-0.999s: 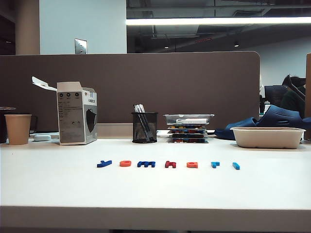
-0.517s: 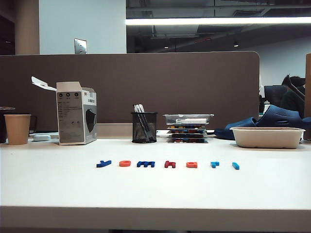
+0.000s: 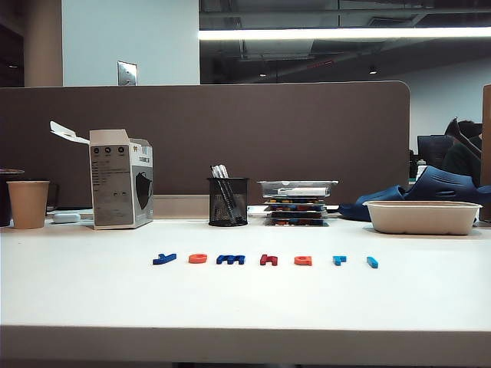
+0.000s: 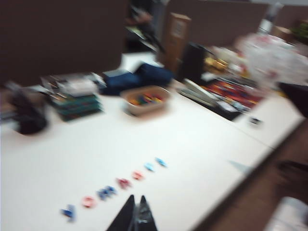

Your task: Select the appropriate letters from the row of letter magnets placed on the table to arrange into the word "car".

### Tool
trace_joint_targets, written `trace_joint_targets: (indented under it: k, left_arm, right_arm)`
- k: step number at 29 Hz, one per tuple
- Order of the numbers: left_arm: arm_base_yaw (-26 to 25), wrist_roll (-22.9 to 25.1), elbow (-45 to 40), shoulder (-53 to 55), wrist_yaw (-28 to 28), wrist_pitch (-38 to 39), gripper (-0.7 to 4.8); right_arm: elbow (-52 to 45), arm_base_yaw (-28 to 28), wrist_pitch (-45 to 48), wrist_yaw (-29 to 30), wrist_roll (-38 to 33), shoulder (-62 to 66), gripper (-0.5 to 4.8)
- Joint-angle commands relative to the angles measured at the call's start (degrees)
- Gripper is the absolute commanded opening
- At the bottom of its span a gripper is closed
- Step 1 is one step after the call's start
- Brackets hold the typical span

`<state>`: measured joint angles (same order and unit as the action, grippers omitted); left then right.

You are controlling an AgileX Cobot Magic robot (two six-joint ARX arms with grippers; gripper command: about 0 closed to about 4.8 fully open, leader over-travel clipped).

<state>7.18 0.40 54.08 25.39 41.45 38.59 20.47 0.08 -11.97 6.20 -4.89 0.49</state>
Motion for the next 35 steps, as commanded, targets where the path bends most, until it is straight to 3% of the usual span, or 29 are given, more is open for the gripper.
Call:
trace_joint_targets:
  k: [1,4,10,15,18,22,27,31,35]
  left_arm:
    - [-0.1,-2.9,7.5,6.4,3.9,5.2,-0.05]
    - [-0.1,-4.6,14.6,11.9,6.1,8.7,-0.05]
    - [-0.1,-13.7,27.1,21.6,6.1,12.0,-0.05]
    - [-0.1,-21.2,35.3,28.4,2.2,13.1,-0.05]
    - [0.8,-23.9,38.7,31.5,-3.0,15.3,-0.05]
    - [6.4,-24.9,40.2,33.6,-13.7,20.5,-0.05]
    - [17.9,-26.7,40.2,35.0,-28.5,25.5,-0.05]
    - [28.2,-29.2,40.2,35.5,-44.4,26.1,-0.05]
    - [35.2,-31.1,40.2,36.1,-54.0,26.3,-0.05]
  right_arm:
    - [0.3,0.0,-0.2,0.1,0.0,-0.4,-0.06]
    - [0.3,0.0,-0.4,0.1,0.0,-0.4,-0.06]
    - [0.3,0.0,-0.5,0.1,0.0,-0.4,-0.06]
    - [0.3,0.0,-0.5,0.1,0.0,-0.4,-0.06]
    - [0.3,-0.1,-0.5,0.1,0.0,-0.4,-0.06]
    - [0.3,-0.1,-0.5,0.1,0.0,-0.4,-0.06]
    - [0.3,-0.1,-0.5,0.0,0.0,-0.4,-0.06]
    - [0.3,0.0,-0.5,0.1,0.0,-0.4,-0.06]
    - [0.3,0.0,-0.5,0.1,-0.1,-0.4,-0.06]
